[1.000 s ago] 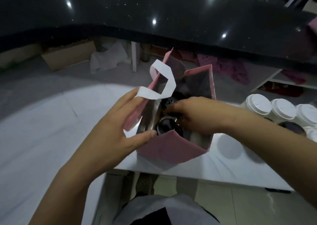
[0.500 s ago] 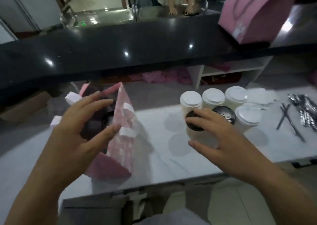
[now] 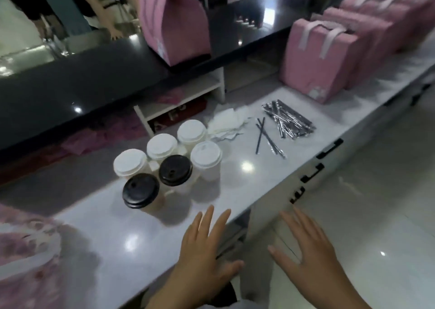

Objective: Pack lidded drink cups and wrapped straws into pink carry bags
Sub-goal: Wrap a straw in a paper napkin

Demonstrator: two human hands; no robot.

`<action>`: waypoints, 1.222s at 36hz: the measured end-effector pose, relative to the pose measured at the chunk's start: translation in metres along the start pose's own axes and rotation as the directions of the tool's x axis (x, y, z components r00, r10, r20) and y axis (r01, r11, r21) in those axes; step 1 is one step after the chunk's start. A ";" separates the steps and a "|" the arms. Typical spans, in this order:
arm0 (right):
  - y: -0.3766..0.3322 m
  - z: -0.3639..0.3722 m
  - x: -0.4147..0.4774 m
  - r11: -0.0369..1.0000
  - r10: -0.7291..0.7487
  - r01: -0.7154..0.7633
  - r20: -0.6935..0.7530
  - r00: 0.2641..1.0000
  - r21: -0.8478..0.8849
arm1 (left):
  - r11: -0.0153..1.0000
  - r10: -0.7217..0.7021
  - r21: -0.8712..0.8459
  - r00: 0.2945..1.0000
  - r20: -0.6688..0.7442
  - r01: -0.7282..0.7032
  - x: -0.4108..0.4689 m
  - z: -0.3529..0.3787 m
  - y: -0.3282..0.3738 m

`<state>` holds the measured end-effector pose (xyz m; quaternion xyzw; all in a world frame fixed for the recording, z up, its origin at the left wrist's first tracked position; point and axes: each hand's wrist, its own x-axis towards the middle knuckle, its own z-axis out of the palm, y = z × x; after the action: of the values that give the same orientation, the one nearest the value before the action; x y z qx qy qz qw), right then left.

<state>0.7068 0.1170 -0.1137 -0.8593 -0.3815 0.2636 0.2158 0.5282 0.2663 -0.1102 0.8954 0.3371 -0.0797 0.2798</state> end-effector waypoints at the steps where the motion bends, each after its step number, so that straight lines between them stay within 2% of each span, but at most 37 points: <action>1: 0.006 -0.004 0.002 1.000 0.021 -0.021 -0.008 1.000 0.004 | 1.000 0.009 0.005 1.000 0.016 -0.010 0.007 0.001 0.005; 7: 0.038 -0.026 0.030 0.997 0.077 -0.076 -0.032 0.997 0.020 | 0.996 0.087 0.020 0.996 0.012 -0.087 0.071 -0.008 0.031; 12: 0.047 -0.053 0.062 0.986 0.151 -0.147 -0.048 0.987 0.076 | 0.997 0.074 -0.023 0.997 0.020 -0.073 0.144 -0.026 0.051; 15: 0.052 -0.066 0.087 0.977 0.210 -0.208 -0.039 0.977 0.051 | 0.994 0.061 -0.087 0.998 -0.007 -0.062 0.196 -0.040 0.064; 20: 0.055 -0.087 0.142 0.971 0.237 -0.238 0.041 0.971 0.015 | 0.990 0.012 -0.138 0.999 -0.043 -0.018 0.283 -0.068 0.080; 23: 0.055 -0.103 0.179 0.980 0.196 -0.193 0.088 0.977 -0.042 | 0.967 -0.055 -0.254 0.994 -0.091 0.030 0.317 -0.078 0.084; 27: 0.049 -0.119 0.227 0.988 0.153 -0.151 0.078 0.985 -0.035 | 0.902 -0.185 -0.416 0.973 -0.135 0.114 0.344 -0.080 0.081; 30: 0.048 -0.119 0.255 0.992 0.129 -0.130 0.092 0.987 0.002 | 0.855 -0.303 -0.480 0.939 -0.162 0.194 0.356 -0.079 0.073; 37: 0.049 -0.119 0.317 0.997 0.018 0.003 0.280 0.960 -0.076 | 0.741 -0.528 -0.568 0.834 -0.162 0.359 0.371 -0.083 0.051; 41: 0.052 -0.126 0.360 0.977 -0.114 0.166 0.335 0.935 -0.132 | 0.708 -0.626 -0.545 0.757 -0.190 0.449 0.378 -0.088 0.040; 44: 0.063 -0.133 0.390 0.941 -0.156 0.266 0.426 0.891 -0.210 | 0.663 -0.699 -0.561 0.677 -0.229 0.495 0.387 -0.088 0.032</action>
<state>1.0454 0.3560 -0.1596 -0.7602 -0.5411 0.3569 0.0443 0.8392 0.5121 -0.1506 0.6311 0.6801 0.1096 0.3566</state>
